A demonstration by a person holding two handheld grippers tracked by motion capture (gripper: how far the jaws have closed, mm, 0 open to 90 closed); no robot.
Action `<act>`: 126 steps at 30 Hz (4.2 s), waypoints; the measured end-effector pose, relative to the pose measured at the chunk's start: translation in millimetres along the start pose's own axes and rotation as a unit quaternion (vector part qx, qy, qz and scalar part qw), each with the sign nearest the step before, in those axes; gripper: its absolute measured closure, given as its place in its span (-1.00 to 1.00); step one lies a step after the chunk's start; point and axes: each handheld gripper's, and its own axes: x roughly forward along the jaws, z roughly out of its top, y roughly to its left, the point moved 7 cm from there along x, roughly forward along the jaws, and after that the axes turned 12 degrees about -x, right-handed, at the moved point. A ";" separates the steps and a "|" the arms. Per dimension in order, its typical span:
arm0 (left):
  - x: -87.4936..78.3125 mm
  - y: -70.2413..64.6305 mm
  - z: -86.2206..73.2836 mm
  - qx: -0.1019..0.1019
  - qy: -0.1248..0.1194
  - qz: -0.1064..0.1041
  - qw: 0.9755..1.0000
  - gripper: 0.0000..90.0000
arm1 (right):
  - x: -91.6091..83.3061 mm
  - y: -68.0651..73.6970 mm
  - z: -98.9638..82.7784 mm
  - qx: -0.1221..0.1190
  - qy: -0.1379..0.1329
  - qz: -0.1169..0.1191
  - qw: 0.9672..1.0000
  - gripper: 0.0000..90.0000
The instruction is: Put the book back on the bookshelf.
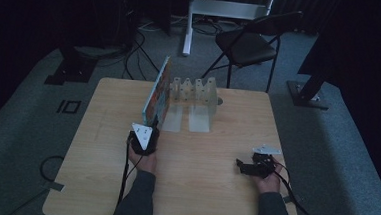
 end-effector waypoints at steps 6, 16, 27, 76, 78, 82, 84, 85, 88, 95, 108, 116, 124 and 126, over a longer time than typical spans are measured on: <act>-0.2 1.4 -0.5 -0.002 -0.001 -0.001 1.000 0.80 | -0.2 0.3 -0.2 0.000 0.001 0.000 1.000 -0.71; -2.3 4.1 -3.6 -0.010 0.001 -0.002 1.000 0.80 | -0.3 0.4 -0.2 0.000 0.000 0.001 1.000 -0.71; -4.3 7.8 -7.1 -0.013 0.002 -0.002 1.000 0.79 | -0.3 0.7 -0.2 0.001 0.000 0.001 1.000 -0.71; -16.7 13.2 -5.2 -0.004 0.049 -0.115 0.992 0.11 | -0.3 0.6 -0.2 0.001 0.001 0.001 1.000 -0.70; -18.1 13.4 -5.6 -0.002 0.052 -0.120 0.991 0.10 | -0.3 0.6 -0.2 0.001 0.001 0.001 1.000 -0.71; -22.2 12.4 -5.9 0.004 0.057 -0.133 0.990 0.00 | -0.3 0.6 -0.2 0.001 0.001 0.001 1.000 -0.71; -24.7 11.6 -6.0 0.011 0.060 -0.139 0.988 -0.03 | -0.3 0.6 -0.2 0.001 0.001 0.001 1.000 -0.70; -27.2 11.2 -5.5 0.008 0.062 -0.150 0.987 -0.05 | -0.3 0.7 -0.2 0.001 0.000 0.001 1.000 -0.71; -30.1 11.5 -5.2 0.011 0.064 -0.155 0.986 -0.11 | -0.3 0.7 -0.2 0.001 0.000 0.001 1.000 -0.71; -36.0 19.0 -4.3 0.009 0.065 -0.157 0.985 -0.12 | -0.3 0.7 -0.2 0.001 0.001 0.001 1.000 -0.71; -55.9 32.0 -6.8 0.015 0.091 -0.193 0.977 -0.15 | -0.3 0.7 -0.2 0.001 0.000 0.001 1.000 -0.71; -74.3 37.5 -20.3 0.056 0.132 -0.229 0.963 -0.15 | -0.4 0.9 -0.2 0.002 0.001 0.000 1.000 -0.70; -81.7 39.8 -29.3 0.056 0.164 -0.246 0.954 -0.16 | -0.7 1.4 -0.3 0.003 0.000 0.000 1.000 -0.71; -82.7 44.3 -32.0 0.057 0.175 -0.247 0.951 -0.16 | -0.7 1.4 -0.3 0.003 0.000 0.000 1.000 -0.71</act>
